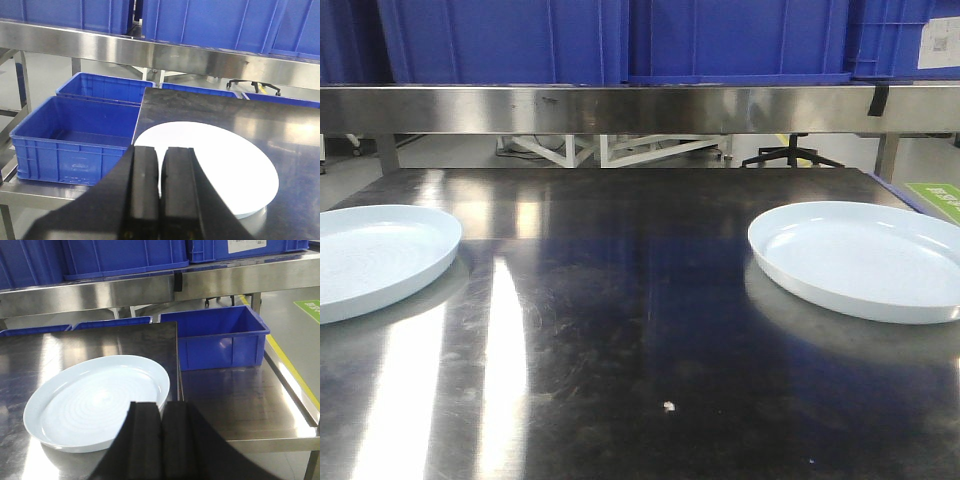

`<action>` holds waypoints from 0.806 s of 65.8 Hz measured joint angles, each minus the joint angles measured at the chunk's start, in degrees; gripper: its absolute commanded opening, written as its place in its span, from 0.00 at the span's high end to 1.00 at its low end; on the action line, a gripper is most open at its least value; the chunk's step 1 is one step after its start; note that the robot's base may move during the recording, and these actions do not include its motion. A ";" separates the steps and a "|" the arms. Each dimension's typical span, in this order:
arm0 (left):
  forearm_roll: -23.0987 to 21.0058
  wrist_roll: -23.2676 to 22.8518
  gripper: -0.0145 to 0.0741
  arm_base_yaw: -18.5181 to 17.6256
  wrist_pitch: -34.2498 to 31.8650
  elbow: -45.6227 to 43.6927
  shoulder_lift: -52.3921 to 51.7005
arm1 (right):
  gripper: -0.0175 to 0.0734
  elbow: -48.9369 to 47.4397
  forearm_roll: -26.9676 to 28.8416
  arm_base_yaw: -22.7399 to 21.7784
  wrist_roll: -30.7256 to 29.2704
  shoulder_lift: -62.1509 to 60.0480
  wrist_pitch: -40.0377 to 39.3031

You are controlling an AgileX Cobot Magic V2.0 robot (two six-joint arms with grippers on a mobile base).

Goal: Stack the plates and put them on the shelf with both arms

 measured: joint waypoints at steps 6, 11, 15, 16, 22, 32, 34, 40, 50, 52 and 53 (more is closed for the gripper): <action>0.00 0.00 0.74 0.00 0.00 0.00 0.00 | 0.75 0.00 0.00 0.00 0.00 0.00 0.00; 0.00 0.00 0.74 0.00 0.00 0.00 0.00 | 0.75 0.00 0.00 0.00 0.00 0.00 0.00; 0.00 0.00 0.74 0.00 0.00 0.00 0.00 | 0.75 0.00 0.00 0.00 0.00 0.00 0.00; 0.00 0.00 0.74 0.00 0.00 0.00 0.00 | 0.75 0.00 0.00 0.00 0.00 0.00 0.00; 0.00 0.00 0.74 0.00 0.00 0.00 0.00 | 0.75 0.00 0.00 0.00 0.00 0.00 0.00; 0.00 0.00 0.74 0.00 0.00 0.00 0.00 | 0.75 0.00 0.00 0.00 0.00 0.00 0.00; 0.00 0.00 0.74 0.00 0.00 0.00 0.00 | 0.75 0.00 0.00 0.00 0.00 0.00 0.00; 0.00 0.00 0.74 0.00 0.00 0.00 0.00 | 0.75 0.00 0.00 0.00 0.00 0.00 0.00; 0.00 0.00 0.74 0.00 0.00 0.00 0.00 | 0.75 0.00 0.00 0.00 0.00 0.00 0.00; 0.00 0.00 0.74 0.00 0.00 0.00 0.00 | 0.75 0.00 0.00 0.00 0.00 0.00 0.00; 0.00 0.00 0.74 0.00 0.00 0.00 0.00 | 0.75 0.00 0.00 0.00 0.00 0.00 0.00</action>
